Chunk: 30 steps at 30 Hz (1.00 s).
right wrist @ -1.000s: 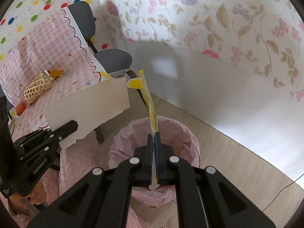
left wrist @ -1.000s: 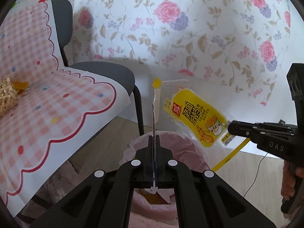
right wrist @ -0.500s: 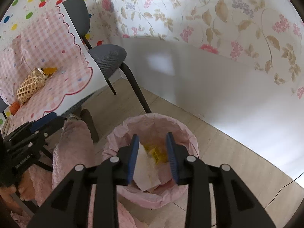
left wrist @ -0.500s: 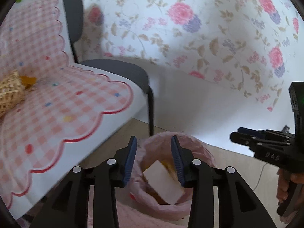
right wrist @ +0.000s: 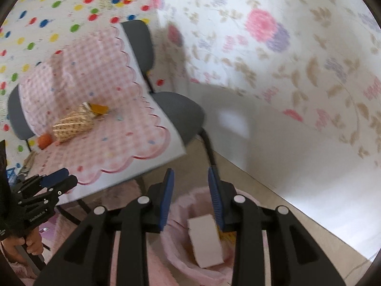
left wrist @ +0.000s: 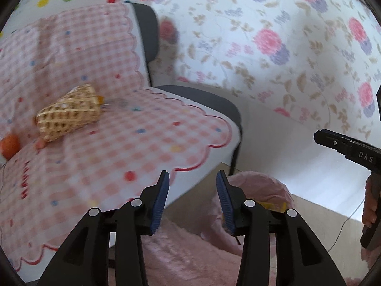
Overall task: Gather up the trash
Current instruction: 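Move both tools back over the chair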
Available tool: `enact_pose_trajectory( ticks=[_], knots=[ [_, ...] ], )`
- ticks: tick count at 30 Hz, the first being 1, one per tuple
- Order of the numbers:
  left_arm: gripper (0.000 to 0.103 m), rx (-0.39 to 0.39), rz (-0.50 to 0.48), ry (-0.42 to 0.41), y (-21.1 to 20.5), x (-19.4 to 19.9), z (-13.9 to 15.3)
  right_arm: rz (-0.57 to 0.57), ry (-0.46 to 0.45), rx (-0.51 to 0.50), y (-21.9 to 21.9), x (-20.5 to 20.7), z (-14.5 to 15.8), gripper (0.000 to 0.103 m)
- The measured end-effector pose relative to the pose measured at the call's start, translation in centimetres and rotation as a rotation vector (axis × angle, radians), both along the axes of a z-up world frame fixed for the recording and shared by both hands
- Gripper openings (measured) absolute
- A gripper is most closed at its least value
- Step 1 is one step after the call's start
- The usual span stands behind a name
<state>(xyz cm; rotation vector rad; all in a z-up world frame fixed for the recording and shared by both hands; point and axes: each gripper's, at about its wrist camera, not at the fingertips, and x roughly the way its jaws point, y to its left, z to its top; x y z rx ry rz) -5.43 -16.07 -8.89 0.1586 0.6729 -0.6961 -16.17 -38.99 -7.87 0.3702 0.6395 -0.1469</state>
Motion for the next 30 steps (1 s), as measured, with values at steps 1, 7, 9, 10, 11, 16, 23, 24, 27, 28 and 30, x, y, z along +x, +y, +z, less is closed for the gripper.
enact_pose_trajectory(
  ticks=[1,7,9,10,11,16,23,24,27,28,30],
  knots=[
    [0.044,-0.002,0.017,-0.002,0.7,0.2,0.3,0.017,-0.010,-0.004,0.5,0.4,0.4,0.029],
    [0.057,0.059,0.165,-0.042,4.4,1.8,0.8,0.129,-0.044,-0.019,4.1,3.5,1.8,0.029],
    [0.059,0.068,0.211,-0.040,5.8,2.6,0.9,0.163,-0.037,-0.024,5.2,4.7,1.8,0.029],
    [0.060,0.067,0.222,-0.035,6.3,2.8,0.8,0.181,-0.032,-0.027,5.7,5.5,1.8,0.029],
    [0.061,0.066,0.241,-0.027,7.0,3.1,0.8,0.195,-0.030,-0.031,6.0,6.0,1.7,0.029],
    [0.063,0.076,0.337,-0.014,9.9,4.9,0.8,0.262,-0.029,-0.038,8.3,9.7,1.7,0.037],
    [0.064,0.077,0.435,-0.018,12.9,7.6,1.8,0.331,-0.046,-0.057,10.5,14.5,2.0,0.039],
    [0.064,0.070,0.451,-0.015,13.3,8.2,2.0,0.341,-0.051,-0.064,10.9,15.4,2.2,0.039],
    [0.064,0.064,0.475,-0.013,13.9,9.5,2.2,0.365,-0.059,-0.078,11.6,17.1,2.5,0.039],
    [0.064,0.065,0.486,-0.015,14.1,10.1,2.3,0.373,-0.063,-0.079,11.8,17.9,2.6,0.039],
    [0.064,0.066,0.503,-0.011,14.3,11.2,2.3,0.387,-0.067,-0.079,12.4,19.3,2.8,0.039]
  ],
)
